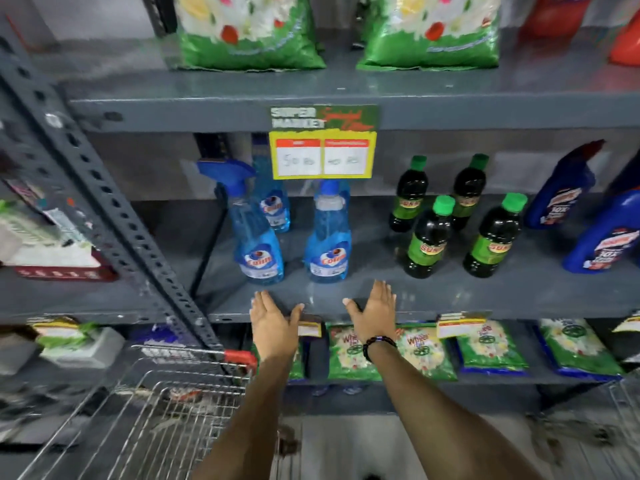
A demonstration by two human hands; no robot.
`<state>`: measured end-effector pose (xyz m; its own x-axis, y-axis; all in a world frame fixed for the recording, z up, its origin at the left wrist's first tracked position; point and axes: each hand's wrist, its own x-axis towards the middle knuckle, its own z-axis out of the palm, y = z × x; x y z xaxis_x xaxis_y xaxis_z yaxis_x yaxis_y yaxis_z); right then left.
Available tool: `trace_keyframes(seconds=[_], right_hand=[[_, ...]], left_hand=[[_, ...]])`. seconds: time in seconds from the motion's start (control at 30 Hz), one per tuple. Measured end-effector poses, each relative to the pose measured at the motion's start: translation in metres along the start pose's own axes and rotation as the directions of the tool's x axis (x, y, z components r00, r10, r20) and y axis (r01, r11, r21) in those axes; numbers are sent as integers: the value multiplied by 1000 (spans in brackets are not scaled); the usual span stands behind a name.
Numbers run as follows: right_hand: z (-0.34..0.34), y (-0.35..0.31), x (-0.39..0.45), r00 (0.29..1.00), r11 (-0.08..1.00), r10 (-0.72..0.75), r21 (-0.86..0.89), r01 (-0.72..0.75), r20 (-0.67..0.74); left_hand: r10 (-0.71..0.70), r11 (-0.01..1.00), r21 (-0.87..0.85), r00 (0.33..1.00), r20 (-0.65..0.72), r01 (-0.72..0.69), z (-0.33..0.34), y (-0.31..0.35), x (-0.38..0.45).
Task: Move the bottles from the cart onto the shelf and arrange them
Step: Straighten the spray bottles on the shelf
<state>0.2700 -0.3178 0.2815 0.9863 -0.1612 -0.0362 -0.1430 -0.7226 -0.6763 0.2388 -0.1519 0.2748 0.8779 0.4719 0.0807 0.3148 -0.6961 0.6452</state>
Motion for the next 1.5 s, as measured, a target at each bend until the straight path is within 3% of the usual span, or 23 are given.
trace_keyframes(seconds=[0.17, 0.3, 0.4, 0.77, 1.07, 1.5], right_hand=[[30, -47, 15, 998, 973, 65, 221, -64, 2], [49, -69, 26, 979, 915, 178, 383, -127, -100], [57, -76, 33, 948, 886, 257, 437, -154, -186], [62, -68, 47, 899, 854, 302, 509, -107, -317], [54, -60, 48, 932, 879, 264, 460, -126, -248], [55, -64, 52, 924, 918, 252, 373, -133, -289]], left_hand=[[-120, 978, -177, 993, -18, 115, -17, -13, 40], [-156, 926, -353, 987, -41, 131, -16, -11, 58], [-228, 901, -394, 971, -74, 182, -10, -5, 65], [-250, 949, -255, 935, -252, 185, 9, 3, 72], [-267, 955, -199, 931, -250, 221, 16, 5, 72], [-290, 941, -247, 927, -239, 230, 17, 2, 74]])
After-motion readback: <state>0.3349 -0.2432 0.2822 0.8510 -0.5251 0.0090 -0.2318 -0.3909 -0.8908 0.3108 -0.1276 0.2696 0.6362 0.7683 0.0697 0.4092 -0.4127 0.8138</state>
